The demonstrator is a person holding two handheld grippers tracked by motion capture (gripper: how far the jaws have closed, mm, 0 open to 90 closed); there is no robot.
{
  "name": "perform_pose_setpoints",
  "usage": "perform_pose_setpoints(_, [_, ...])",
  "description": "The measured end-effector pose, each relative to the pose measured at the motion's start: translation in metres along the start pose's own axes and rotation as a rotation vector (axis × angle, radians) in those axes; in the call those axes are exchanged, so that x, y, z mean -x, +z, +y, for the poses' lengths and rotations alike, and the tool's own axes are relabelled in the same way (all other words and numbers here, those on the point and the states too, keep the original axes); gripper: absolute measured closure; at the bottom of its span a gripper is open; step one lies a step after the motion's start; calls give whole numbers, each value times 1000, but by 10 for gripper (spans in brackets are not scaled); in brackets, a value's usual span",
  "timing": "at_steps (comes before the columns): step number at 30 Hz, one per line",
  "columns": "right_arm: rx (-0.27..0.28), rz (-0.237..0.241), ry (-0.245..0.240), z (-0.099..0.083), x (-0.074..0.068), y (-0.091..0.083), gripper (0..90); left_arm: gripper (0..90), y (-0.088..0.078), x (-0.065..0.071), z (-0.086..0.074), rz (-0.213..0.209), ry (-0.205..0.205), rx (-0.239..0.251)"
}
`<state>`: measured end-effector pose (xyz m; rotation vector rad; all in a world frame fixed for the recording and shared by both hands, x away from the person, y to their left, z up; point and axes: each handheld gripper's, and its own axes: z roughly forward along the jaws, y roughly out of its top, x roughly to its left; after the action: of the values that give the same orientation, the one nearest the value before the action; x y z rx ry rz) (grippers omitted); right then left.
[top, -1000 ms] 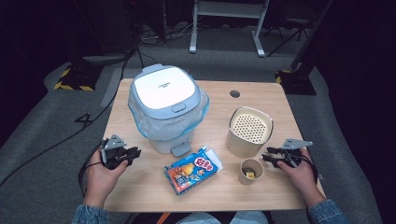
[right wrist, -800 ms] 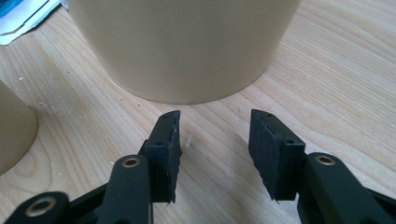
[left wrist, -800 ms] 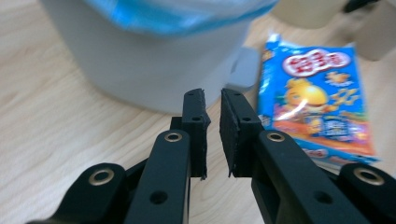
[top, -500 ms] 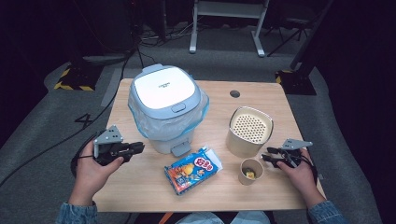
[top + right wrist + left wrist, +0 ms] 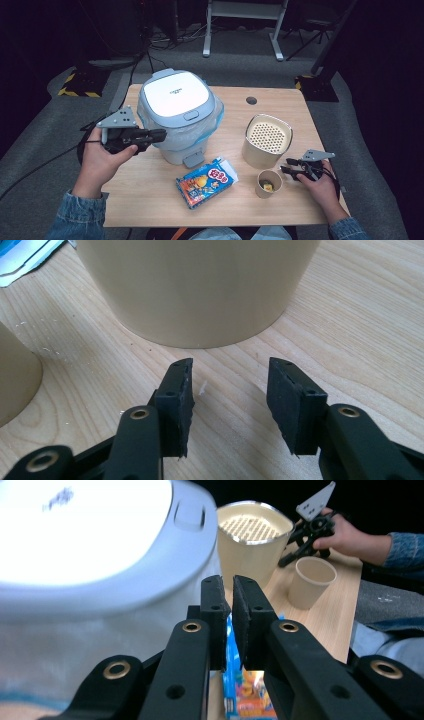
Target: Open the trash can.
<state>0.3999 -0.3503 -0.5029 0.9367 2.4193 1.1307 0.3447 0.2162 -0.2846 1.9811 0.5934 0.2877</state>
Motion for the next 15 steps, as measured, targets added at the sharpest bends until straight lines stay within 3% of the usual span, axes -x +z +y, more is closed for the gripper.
perform_pose_setpoints(8, [0, 0, 0, 0, 0, 0, 539, 874, 16, -3, 30, -9, 14, 32])
perform_pose_setpoints(15, [0, 0, 1, 0, 0, 0, 539, 896, 37, -13, 40, 2, -11, 33])
